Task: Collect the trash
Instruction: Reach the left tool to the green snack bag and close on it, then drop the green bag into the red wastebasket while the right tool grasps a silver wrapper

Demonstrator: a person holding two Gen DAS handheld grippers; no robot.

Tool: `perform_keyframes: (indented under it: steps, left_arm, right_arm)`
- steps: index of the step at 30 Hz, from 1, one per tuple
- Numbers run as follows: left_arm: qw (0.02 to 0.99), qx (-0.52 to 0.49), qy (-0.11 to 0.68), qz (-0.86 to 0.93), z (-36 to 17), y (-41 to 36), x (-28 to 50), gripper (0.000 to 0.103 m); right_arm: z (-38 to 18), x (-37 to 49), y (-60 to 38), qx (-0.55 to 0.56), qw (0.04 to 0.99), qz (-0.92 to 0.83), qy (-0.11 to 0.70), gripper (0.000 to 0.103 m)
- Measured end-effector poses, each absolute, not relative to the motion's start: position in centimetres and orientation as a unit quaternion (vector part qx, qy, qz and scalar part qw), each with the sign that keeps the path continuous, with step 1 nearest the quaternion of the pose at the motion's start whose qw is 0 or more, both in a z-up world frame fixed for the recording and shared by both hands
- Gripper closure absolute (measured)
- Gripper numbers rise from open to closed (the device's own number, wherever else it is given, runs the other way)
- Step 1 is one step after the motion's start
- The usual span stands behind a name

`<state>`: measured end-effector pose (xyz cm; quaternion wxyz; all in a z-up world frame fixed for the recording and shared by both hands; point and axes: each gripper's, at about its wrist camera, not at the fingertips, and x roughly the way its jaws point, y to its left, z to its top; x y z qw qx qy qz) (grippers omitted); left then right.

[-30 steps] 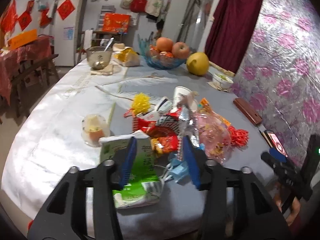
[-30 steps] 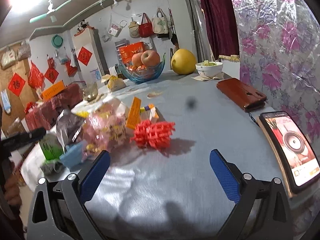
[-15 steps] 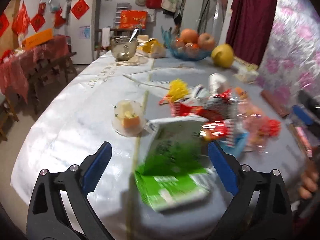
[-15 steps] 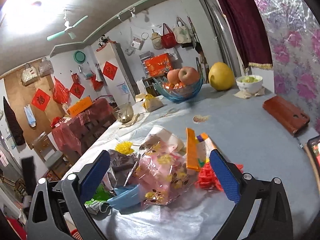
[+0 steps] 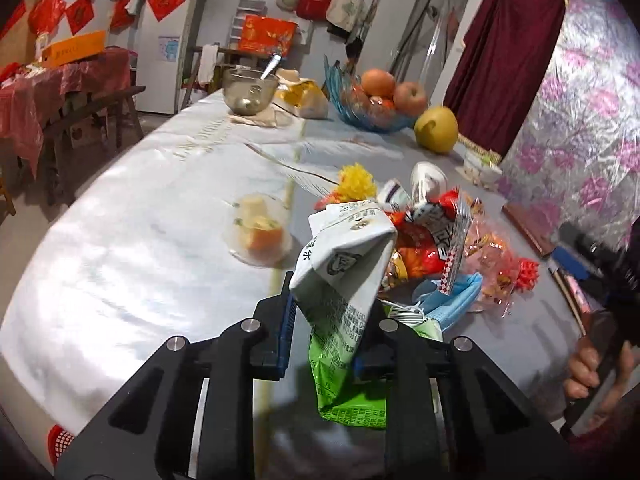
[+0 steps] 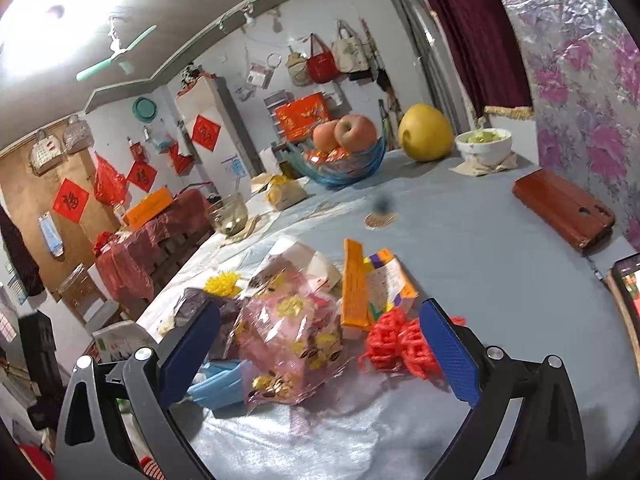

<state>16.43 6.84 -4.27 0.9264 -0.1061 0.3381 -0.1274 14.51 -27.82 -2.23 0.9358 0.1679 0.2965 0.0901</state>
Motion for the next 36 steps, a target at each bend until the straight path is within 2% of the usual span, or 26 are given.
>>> perform_keyframes:
  steps: [9, 12, 15, 17, 19, 21, 22, 23, 27, 31, 36]
  left_arm:
    - [0.937, -0.143, 0.315, -0.055, -2.9, 13.8, 11.5, 0.079]
    - [0.936, -0.173, 0.307, -0.007, -3.1, 18.1, 8.9, 0.079]
    - [0.932, -0.190, 0.308, 0.034, -3.7, 21.5, 6.8, 0.079]
    - [0.927, -0.197, 0.311, 0.068, -4.5, 24.0, 4.8, 0.079]
    - [0.920, -0.206, 0.319, 0.097, -5.6, 26.3, 2.9, 0.079]
    - [0.910, -0.216, 0.332, 0.123, -6.8, 28.3, 1.4, 0.079]
    - [0.903, -0.223, 0.341, 0.139, -7.7, 29.4, 0.6, 0.079]
    - [0.894, -0.231, 0.352, 0.151, -8.7, 30.5, -0.2, 0.079]
    - [0.871, -0.250, 0.386, 0.174, -11.8, 33.3, -1.8, 0.079]
    - [0.854, -0.250, 0.419, 0.181, -15.1, 34.2, -2.4, 0.079]
    - [0.817, -0.264, 0.473, 0.197, -18.9, 35.6, -2.1, 0.078]
  right_arm:
    - [-2.6, 13.7, -22.2, 0.109, 0.935, 0.154, 0.301, 0.006]
    - [-2.8, 13.8, -19.1, 0.080, 0.933, 0.176, 0.305, 0.015]
    - [-2.6, 14.8, -16.4, 0.060, 0.932, 0.192, 0.302, 0.028]
    - [-2.4, 15.9, -15.0, 0.050, 0.929, 0.195, 0.309, 0.041]
    - [-2.4, 17.0, -13.6, 0.033, 0.929, 0.187, 0.318, 0.045]
    - [-2.9, 18.1, -13.0, 0.024, 0.928, 0.170, 0.331, 0.067]
    - [-3.3, 18.6, -12.8, 0.032, 0.922, 0.175, 0.345, 0.090]
    - [-3.4, 18.7, -12.9, 0.045, 0.917, 0.186, 0.349, 0.096]
    - [-2.0, 17.2, -13.7, 0.078, 0.929, 0.190, 0.309, 0.096]
    - [1.7, 14.2, -13.5, 0.091, 0.939, 0.211, 0.257, 0.096]
    - [3.8, 11.0, -12.1, 0.082, 0.938, 0.241, 0.235, 0.096]
